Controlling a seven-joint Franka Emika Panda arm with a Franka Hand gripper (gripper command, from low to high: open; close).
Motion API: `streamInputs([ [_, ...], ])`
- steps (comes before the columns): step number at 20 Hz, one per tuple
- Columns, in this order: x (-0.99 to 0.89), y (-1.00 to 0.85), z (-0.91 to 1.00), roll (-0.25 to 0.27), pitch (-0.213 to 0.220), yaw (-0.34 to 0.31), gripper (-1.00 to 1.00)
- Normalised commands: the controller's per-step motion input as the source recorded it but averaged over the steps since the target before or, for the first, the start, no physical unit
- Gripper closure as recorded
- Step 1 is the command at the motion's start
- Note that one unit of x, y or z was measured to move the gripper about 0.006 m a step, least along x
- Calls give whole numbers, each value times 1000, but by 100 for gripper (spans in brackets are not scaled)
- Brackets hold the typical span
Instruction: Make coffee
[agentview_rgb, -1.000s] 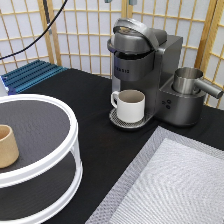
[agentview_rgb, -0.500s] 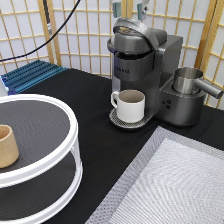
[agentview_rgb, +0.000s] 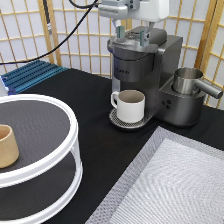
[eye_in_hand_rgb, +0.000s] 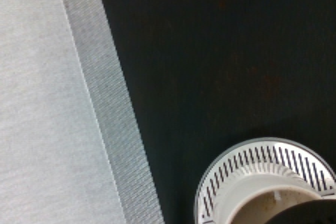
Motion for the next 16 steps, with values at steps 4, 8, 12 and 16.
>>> streamInputs([
  [4, -55, 412, 301, -77, 39, -124, -100],
  [8, -209, 261, 229, -49, 14, -100, -100],
  [12, -56, 215, 150, -64, 5, -95, -100],
  [16, -272, 37, 708, -34, 15, -62, -100],
])
